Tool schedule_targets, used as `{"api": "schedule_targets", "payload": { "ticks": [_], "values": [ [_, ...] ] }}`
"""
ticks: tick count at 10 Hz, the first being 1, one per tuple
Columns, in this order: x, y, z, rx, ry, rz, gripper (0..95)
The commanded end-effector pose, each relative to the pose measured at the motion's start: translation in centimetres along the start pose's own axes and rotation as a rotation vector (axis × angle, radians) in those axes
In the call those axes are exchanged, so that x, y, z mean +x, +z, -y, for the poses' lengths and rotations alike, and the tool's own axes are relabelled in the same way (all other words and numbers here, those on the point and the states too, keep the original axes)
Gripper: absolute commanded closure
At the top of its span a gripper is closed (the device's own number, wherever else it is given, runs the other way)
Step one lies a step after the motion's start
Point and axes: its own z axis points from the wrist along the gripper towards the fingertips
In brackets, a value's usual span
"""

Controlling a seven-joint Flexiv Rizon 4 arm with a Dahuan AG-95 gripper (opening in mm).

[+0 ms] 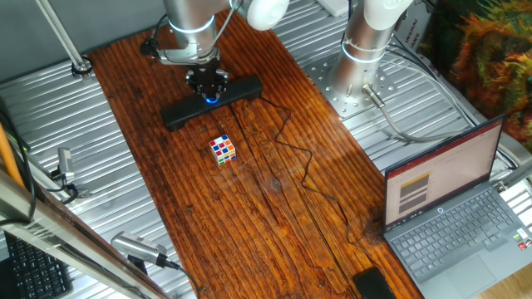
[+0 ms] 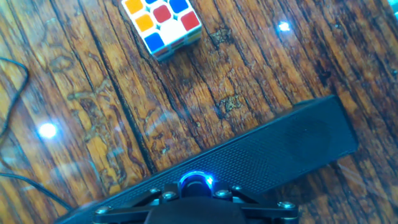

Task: Turn the knob to increase the volume of the speaker

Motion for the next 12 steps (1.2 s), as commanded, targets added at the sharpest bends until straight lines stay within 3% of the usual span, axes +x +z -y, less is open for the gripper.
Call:
{"api": "schedule_targets", "payload": {
  "ticks": [1, 4, 5, 9, 11, 12],
  "values": [
    [0.16, -0.08, -0.05, -0.021, 0.024, 0.013, 95.0],
    [0.16, -0.07, -0.04, -0.018, 0.059, 0.014, 95.0],
    [0.18, -0.08, -0.04, -0.031, 0.073, 0.015, 95.0],
    [0.2, -0.08, -0.04, -0.007, 0.094, 0.016, 95.0],
    [0.21, -0.09, -0.05, -0.033, 0.108, 0.031, 95.0],
    [0.21, -0.09, -0.05, -0.014, 0.104, 0.027, 95.0]
  ]
}}
